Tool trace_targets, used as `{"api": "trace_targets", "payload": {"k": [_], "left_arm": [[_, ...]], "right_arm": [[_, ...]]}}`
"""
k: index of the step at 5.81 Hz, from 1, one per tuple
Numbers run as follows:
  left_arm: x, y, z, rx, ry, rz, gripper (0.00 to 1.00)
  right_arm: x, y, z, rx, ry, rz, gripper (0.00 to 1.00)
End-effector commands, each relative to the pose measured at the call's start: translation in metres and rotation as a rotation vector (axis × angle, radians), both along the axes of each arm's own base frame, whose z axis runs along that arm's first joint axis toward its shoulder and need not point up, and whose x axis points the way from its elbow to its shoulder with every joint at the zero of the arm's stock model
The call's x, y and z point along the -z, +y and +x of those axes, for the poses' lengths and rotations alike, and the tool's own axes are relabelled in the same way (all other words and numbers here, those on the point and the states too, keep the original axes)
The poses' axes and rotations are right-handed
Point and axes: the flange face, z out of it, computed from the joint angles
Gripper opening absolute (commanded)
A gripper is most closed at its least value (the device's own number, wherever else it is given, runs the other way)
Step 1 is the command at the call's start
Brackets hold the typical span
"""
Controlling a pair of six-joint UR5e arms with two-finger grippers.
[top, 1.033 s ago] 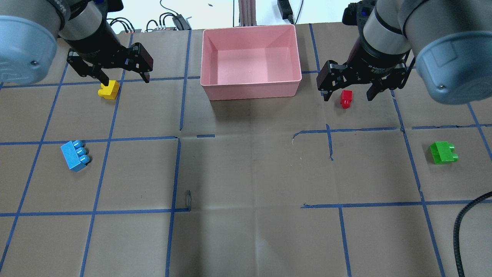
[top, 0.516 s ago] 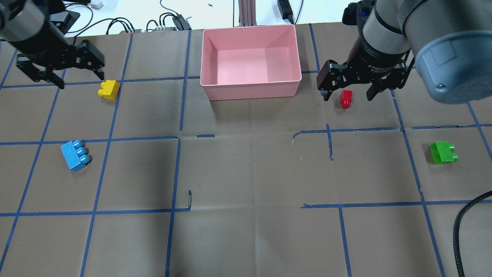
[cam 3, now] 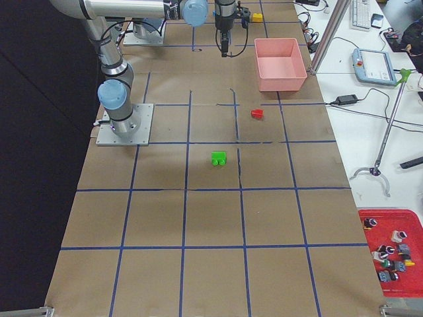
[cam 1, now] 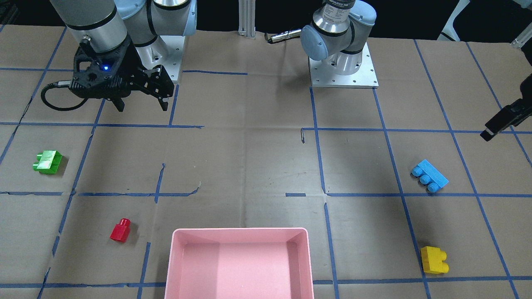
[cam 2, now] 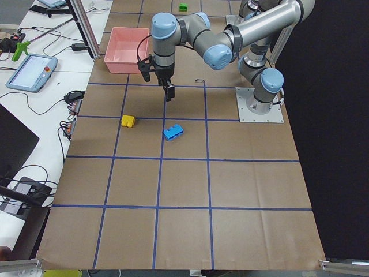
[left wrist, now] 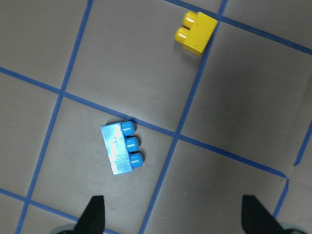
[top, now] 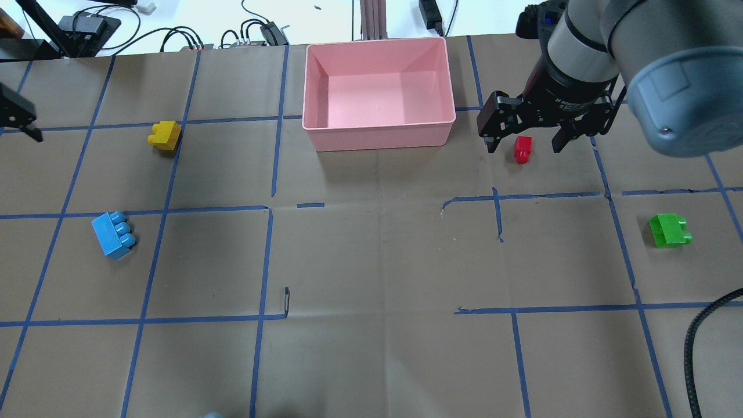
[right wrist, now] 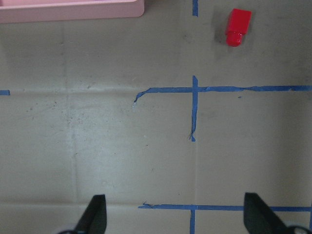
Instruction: Put all blocks into box
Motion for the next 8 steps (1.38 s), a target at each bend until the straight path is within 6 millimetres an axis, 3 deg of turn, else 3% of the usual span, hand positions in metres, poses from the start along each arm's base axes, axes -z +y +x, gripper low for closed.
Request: {"api": "trace_targets", "payload": {"k": [1,2,3,4,5,6,7,8], "left_arm": [[0.014,0.019,0.029,-0.093,0.019,0.019,1.0],[0.028,0.023,0.025,-0.303,0.04,0.033,1.0],[0.036,0.025,0.024,-0.337,0.049,0.048,0.99],[0.056,0.025,0.024,-0.34,0.071,0.08,0.99],[0.087,0.02,0.026,-0.34,0.075,0.078,0.99],[0.129,0.021,0.026,-0.337,0.073,0.074,0.99],[0.165,0.025,0.022,-0.334,0.065,0.061,0.99],[0.196,0.023,0.023,-0.337,0.06,0.048,0.99]], "right_arm": [[0.015,-0.006,-0.016,0.014,0.069,0.027,1.0],[0.008,-0.01,-0.067,-0.09,0.188,0.024,1.0],[0.0,-0.014,-0.133,-0.136,0.2,0.018,1.0],[0.005,-0.013,-0.194,-0.173,0.196,0.04,1.0],[0.019,-0.002,-0.258,-0.082,0.164,0.068,0.99],[0.041,0.003,-0.303,-0.052,0.146,0.014,1.0],[0.077,0.001,-0.333,-0.042,0.162,-0.02,1.0],[0.11,0.004,-0.34,-0.031,0.132,0.013,0.98]]}}
